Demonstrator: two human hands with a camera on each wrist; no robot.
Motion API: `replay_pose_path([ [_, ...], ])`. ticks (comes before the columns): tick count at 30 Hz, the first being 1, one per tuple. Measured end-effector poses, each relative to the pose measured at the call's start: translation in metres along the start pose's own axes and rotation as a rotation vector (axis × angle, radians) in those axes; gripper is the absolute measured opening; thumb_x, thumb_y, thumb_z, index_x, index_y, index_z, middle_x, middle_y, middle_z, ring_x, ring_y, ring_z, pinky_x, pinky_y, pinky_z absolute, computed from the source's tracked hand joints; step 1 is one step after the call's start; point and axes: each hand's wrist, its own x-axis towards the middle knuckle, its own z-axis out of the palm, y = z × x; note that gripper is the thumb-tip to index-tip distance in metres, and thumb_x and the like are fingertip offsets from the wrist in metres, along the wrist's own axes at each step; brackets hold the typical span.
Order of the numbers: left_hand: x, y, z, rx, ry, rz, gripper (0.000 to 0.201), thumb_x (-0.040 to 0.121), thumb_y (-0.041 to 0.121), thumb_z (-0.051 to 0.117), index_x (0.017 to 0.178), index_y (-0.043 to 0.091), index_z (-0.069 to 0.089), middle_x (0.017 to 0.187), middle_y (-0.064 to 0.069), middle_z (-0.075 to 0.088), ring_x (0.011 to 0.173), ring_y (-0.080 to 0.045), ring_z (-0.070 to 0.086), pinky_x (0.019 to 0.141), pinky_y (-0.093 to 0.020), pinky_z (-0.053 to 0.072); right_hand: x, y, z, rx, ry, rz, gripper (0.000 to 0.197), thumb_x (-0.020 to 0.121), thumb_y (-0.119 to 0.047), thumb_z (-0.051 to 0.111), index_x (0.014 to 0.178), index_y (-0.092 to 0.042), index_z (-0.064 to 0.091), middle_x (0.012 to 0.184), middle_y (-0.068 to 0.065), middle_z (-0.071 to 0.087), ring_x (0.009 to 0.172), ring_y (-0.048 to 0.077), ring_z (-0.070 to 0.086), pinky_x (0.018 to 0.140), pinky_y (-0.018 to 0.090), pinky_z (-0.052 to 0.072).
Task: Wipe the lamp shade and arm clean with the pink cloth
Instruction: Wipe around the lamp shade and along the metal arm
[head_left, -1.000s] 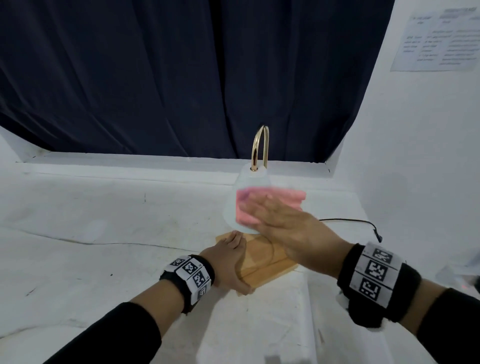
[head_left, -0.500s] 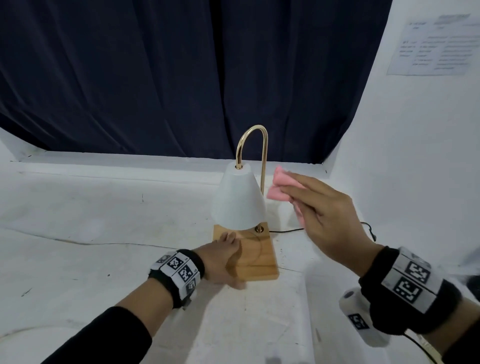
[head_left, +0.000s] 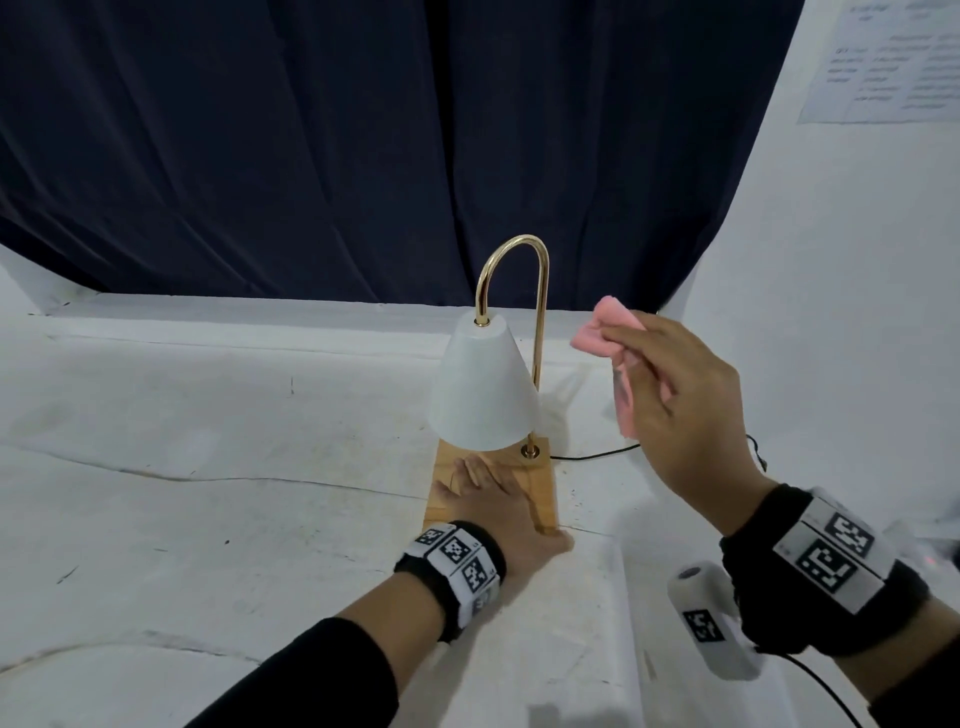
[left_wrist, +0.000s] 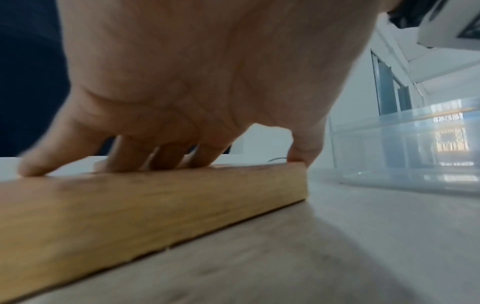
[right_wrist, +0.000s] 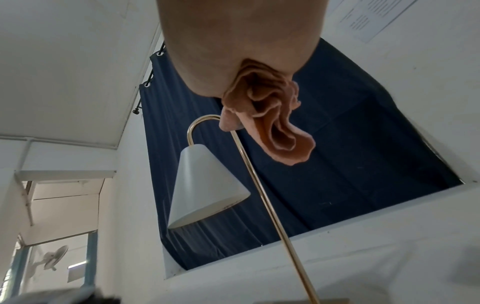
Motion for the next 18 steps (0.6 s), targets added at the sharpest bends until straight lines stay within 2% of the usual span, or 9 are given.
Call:
replay_pose_path([
  [3,0.005,-0.03,-0.003,0.027,0.011,0.161,0.129,0.071,0.09,0.042,0.159,0.01,-0.008,0.166,-0.019,-0.015,0.153,-0.037,-0.014,0.12,-0.062,-0.002,-0.013,-0.003,-0.002,0.022,-0.015,0.018,0.031,0.099,0.008,0.05,0.119,-0.001,0.072,0.126,0.004,0.07,0.119,0.015,0.063,0.105,0.018,0.046],
  [5,0.007,-0.053,-0.005,0.041,0.009,0.26,0.126,0.071,0.09,0.046,0.159,0.017,-0.007,0.167,-0.011,-0.016,0.153,-0.027,-0.017,0.123,-0.055,-0.004,-0.021,-0.007,-0.004,0.011,-0.014,0.053,0.031,0.098,0.003,0.05,0.119,-0.003,0.072,0.124,0.006,0.071,0.117,0.016,0.064,0.103,0.016,0.044],
  [10,0.011,-0.088,-0.006,-0.03,0.029,0.404,0.131,0.067,0.092,0.052,0.16,0.021,-0.008,0.167,0.002,-0.015,0.15,-0.006,-0.02,0.124,-0.039,-0.008,-0.03,-0.025,-0.003,0.051,0.008,0.118,0.032,0.092,0.004,0.052,0.116,-0.005,0.073,0.117,0.0,0.072,0.109,0.005,0.063,0.098,0.009,0.043],
  [12,0.012,-0.097,-0.007,-0.034,0.026,0.399,0.135,0.067,0.093,0.05,0.159,0.016,-0.012,0.167,0.001,-0.016,0.149,-0.005,-0.022,0.125,-0.037,-0.008,-0.03,-0.034,0.0,0.083,-0.003,0.077,0.031,0.092,0.008,0.054,0.113,-0.004,0.073,0.115,-0.001,0.071,0.107,0.003,0.063,0.096,0.01,0.044],
  [14,0.009,-0.102,-0.012,-0.039,0.023,0.367,0.133,0.073,0.087,0.054,0.158,0.011,-0.016,0.167,-0.001,-0.019,0.146,-0.005,-0.024,0.123,-0.034,-0.01,-0.029,-0.046,0.008,0.12,-0.039,0.015,0.031,0.093,0.011,0.055,0.115,-0.003,0.073,0.119,0.001,0.071,0.11,0.006,0.064,0.095,0.012,0.047],
  [18,-0.001,-0.1,-0.019,-0.059,-0.014,0.279,0.134,0.076,0.08,0.059,0.155,0.007,-0.02,0.166,-0.003,-0.021,0.152,-0.018,-0.02,0.119,-0.031,-0.008,-0.007,-0.065,0.044,0.19,-0.136,0.031,0.038,0.101,0.003,0.052,0.136,-0.006,0.063,0.143,0.005,0.059,0.127,0.01,0.059,0.105,0.012,0.043],
])
